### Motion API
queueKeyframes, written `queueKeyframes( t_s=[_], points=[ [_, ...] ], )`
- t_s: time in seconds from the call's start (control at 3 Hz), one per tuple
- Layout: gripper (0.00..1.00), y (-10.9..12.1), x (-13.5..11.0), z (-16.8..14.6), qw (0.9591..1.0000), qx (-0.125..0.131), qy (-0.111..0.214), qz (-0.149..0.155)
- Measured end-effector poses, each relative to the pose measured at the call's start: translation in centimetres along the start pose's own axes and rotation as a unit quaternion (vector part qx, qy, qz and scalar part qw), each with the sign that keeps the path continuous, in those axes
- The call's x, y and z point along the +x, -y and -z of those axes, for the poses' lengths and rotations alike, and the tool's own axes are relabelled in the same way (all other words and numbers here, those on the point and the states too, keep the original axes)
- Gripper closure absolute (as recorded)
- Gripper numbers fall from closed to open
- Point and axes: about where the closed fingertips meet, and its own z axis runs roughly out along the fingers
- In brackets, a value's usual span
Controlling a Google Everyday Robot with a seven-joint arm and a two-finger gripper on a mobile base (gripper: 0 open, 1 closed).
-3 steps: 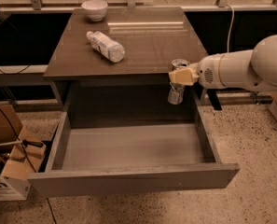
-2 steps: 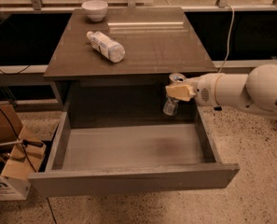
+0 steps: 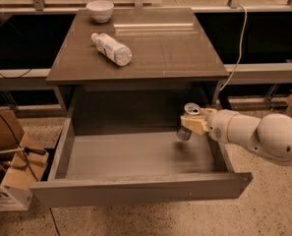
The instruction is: Place redbull can into top drawer
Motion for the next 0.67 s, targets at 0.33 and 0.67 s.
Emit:
queueKeyframes(
  t_s=[0.33, 0.67],
  points=[
    [1.00, 1.2, 2.9, -0.6, 0.9999, 0.010, -0.010, 0.004],
    [0.73, 2.4, 5.0, -1.7, 0.9990, 0.037, -0.024, 0.005]
  ],
)
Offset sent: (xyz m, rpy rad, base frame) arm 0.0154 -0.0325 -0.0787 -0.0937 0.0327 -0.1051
